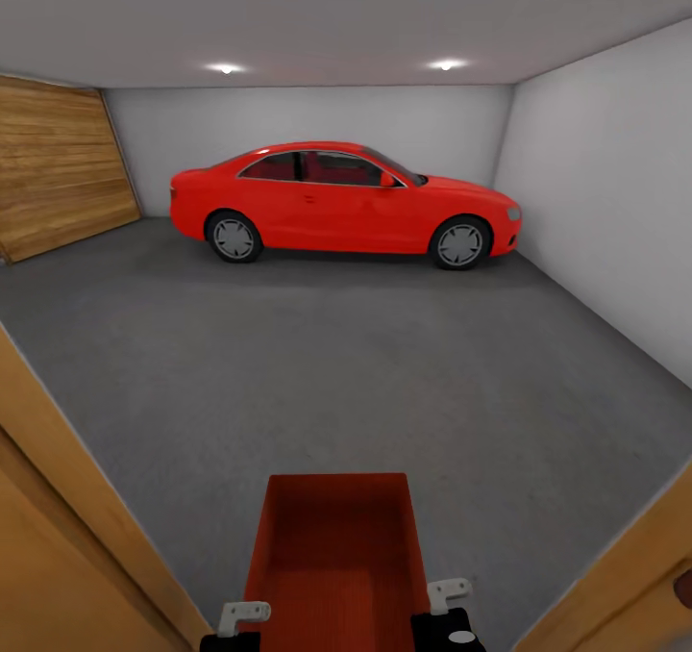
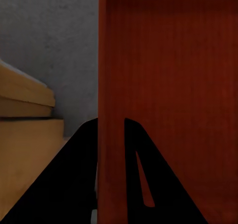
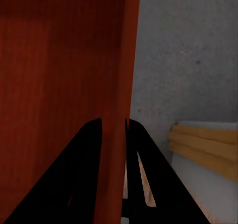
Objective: Move the two storage containers from the living room to the garage. In the garage, place one container on the floor and stack the other container on top of it (either order is fine).
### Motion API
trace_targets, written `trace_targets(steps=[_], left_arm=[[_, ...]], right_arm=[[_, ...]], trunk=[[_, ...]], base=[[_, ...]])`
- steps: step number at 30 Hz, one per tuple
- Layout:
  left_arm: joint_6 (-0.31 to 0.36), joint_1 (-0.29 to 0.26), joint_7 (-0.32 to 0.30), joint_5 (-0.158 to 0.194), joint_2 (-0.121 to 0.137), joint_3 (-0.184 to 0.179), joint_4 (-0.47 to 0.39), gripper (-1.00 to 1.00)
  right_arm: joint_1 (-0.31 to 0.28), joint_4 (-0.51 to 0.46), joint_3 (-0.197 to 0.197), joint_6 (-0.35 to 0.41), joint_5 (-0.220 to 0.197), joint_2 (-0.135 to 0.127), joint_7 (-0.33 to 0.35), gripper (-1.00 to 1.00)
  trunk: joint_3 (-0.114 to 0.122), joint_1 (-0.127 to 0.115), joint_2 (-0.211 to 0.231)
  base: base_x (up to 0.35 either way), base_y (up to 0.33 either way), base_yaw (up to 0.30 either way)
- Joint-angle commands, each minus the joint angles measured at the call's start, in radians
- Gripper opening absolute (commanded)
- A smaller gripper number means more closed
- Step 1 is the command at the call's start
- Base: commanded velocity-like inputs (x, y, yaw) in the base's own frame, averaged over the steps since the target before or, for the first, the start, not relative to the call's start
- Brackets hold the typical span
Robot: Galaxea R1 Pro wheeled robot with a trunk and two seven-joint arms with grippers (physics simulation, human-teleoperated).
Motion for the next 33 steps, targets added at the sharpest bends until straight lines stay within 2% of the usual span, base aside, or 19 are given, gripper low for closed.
trace_targets(steps=[1, 33], left_arm=[[-0.029, -0.001, 0.007, 0.004, 0.015, -0.006, -0.002, -1.0], [-0.029, -0.002, 0.007, 0.004, 0.015, -0.007, -0.002, -1.0]], right_arm=[[0.0, 0.004, 0.012, 0.004, -0.007, -0.027, -0.001, -1.0], [0.0, 0.004, 0.011, 0.004, -0.008, -0.027, -0.001, -1.0]], trunk=[[-0.002, 0.001, -0.001], [-0.002, 0.001, -0.001]], base=[[0.171, 0.0, 0.0], [0.167, 0.0, 0.0]])
